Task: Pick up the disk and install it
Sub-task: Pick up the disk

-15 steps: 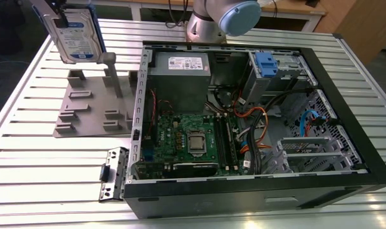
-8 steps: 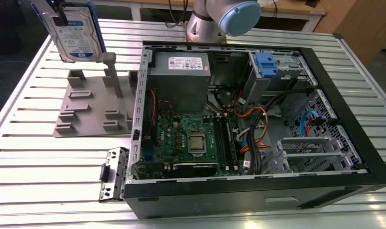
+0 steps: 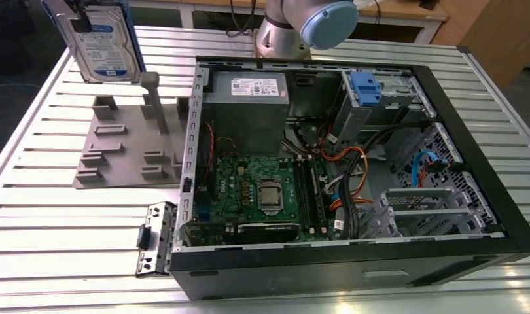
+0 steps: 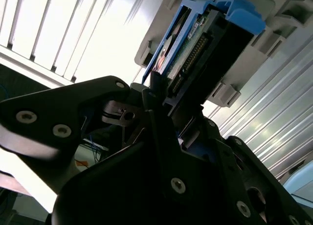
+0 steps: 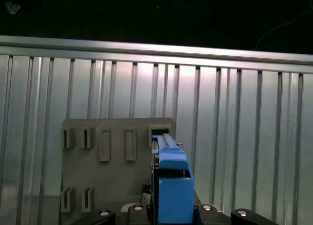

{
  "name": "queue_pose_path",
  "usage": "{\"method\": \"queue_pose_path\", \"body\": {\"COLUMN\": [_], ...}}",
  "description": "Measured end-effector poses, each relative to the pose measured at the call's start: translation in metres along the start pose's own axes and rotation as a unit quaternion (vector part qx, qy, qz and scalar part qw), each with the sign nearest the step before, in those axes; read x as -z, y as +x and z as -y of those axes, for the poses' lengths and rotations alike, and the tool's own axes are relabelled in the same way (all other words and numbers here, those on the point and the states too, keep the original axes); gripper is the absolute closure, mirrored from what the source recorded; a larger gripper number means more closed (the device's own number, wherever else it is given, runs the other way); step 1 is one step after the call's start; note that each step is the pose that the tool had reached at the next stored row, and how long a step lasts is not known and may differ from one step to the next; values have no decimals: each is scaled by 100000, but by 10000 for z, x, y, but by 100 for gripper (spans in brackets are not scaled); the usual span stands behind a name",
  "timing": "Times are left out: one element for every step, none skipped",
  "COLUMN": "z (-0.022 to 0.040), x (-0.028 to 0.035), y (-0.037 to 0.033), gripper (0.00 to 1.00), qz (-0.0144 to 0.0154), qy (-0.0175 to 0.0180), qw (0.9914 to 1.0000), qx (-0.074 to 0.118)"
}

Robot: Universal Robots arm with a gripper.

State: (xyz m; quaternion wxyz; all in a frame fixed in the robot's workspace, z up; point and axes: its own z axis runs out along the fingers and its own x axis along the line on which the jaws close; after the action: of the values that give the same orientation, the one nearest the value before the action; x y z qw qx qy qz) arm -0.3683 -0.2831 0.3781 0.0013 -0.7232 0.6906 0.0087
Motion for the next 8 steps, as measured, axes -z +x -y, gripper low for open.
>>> {"method": "queue_pose_path", "body": {"z": [0,0,0,0,0,0,0,-1], "x": [8,16,24,31,39,46,53,60], "y": [0,0,0,0,-1,-1,-1,-1], "gripper": [64,64,64,64,64,64,64,64], "qz": [0,-1,-3,-1,-1,-1,0,0], "qy": [-2,2,0,2,0,0,2,4], "qw": [100000,100000,100000,100000,100000,100000,100000,100000], "qx": [2,2,3,1,1,1,1,0]}}
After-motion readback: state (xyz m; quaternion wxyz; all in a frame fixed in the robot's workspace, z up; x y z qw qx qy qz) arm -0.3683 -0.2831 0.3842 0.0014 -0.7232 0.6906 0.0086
